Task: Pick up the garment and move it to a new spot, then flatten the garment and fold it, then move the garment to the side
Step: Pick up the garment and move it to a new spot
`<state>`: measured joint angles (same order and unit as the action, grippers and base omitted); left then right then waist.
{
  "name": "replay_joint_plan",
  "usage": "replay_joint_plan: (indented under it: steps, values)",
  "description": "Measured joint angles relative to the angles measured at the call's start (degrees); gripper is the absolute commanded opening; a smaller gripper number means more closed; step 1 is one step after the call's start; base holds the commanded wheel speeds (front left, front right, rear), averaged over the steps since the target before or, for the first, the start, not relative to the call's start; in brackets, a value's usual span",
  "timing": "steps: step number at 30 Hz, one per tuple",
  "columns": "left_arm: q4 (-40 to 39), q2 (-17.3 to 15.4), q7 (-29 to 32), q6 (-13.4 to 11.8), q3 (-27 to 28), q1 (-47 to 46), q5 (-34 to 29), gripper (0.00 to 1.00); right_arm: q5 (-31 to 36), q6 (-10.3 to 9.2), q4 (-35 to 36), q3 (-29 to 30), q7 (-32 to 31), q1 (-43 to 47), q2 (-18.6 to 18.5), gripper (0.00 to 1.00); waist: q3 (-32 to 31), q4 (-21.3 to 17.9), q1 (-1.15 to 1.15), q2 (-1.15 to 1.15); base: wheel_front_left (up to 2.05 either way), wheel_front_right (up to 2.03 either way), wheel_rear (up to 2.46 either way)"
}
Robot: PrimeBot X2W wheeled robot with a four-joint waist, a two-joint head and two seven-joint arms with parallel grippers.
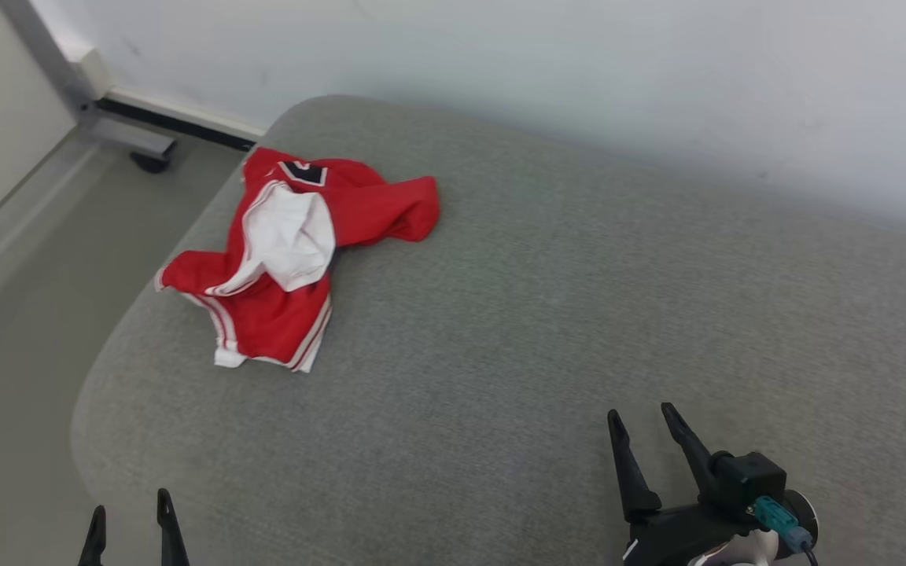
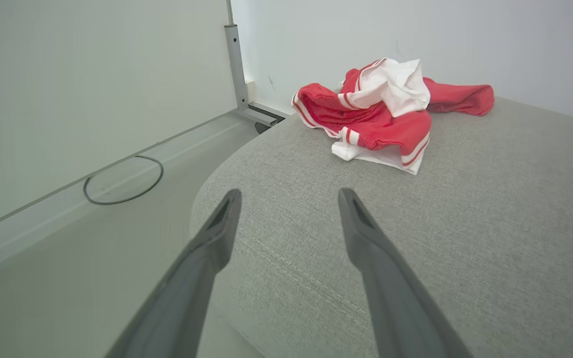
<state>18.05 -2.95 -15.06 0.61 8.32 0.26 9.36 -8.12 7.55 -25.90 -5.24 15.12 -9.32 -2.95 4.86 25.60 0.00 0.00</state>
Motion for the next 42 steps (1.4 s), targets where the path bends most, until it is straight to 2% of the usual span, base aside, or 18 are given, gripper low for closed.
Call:
replay_joint_plan:
  steps: [5, 9, 16, 19, 23, 27, 30, 35, 42]
  values:
    - [0.1, 0.0, 0.0, 0.0, 1.0, 0.4, 0.5, 1.0, 0.1, 0.0, -0.3, -0.8, 0.0, -0.1, 0.0, 1.0, 0.4, 3.2, 0.0, 0.0, 0.0, 0.0, 0.0]
    - [0.2, 0.0, 0.0, 1.5, 1.7, 0.5, 1.7, 1.0, -0.1, 0.0, -0.4, -0.9, 0.0, -0.1, 0.0, 1.0, 0.6, 4.6, 0.0, 0.0, 0.0, 0.0, 0.0]
    - [1.9, 0.0, 0.0, 3.1, 4.0, -0.6, 1.4, 1.0, 0.1, 0.0, -0.6, -0.6, 0.0, -0.8, 0.0, 1.0, 1.4, 3.5, 0.0, 0.0, 0.0, 0.0, 0.0]
    - [3.7, 0.0, 0.0, 5.0, 4.0, -1.9, 5.0, 1.0, 0.1, 0.0, -0.2, 0.0, 0.0, -0.9, 0.0, 1.0, 2.0, 2.9, 0.0, 0.0, 0.0, 0.0, 0.0]
    - [5.5, -0.4, 0.0, 6.4, 4.1, -5.1, 3.7, 1.0, 0.2, 0.0, 0.8, -0.5, 0.0, -1.9, 0.0, 1.0, 3.2, 1.9, 0.0, 0.0, 0.0, 0.0, 0.0]
    - [7.0, -2.1, 0.0, 6.8, 3.4, -10.9, 3.2, 1.0, 1.5, 0.0, 1.8, -0.4, 0.0, -2.9, -0.1, 1.0, 5.2, 0.8, 0.0, 0.0, 0.0, 0.0, 0.0]
    - [7.6, -3.8, 0.0, 6.8, 0.7, -15.2, 3.3, 1.0, 2.2, 0.0, 2.3, -0.6, 0.0, -3.4, -0.8, 1.0, 6.9, 0.0, 0.0, 0.0, 0.0, 0.0, 0.0]
    - [10.9, -8.3, 0.0, 6.9, -4.2, -23.3, 5.6, 1.0, 2.3, 0.0, 3.8, -1.5, 0.0, -4.7, -2.4, 1.0, 9.9, -1.6, 0.01, 0.0, 0.0, 0.0, 0.0]
    - [20.8, -15.4, 0.0, 6.9, -12.2, -35.9, 12.5, 1.0, 1.6, 0.0, 7.0, -5.2, 0.0, -6.9, -4.2, 1.0, 13.7, -5.1, 0.01, 0.01, 0.0, 0.0, 0.0]
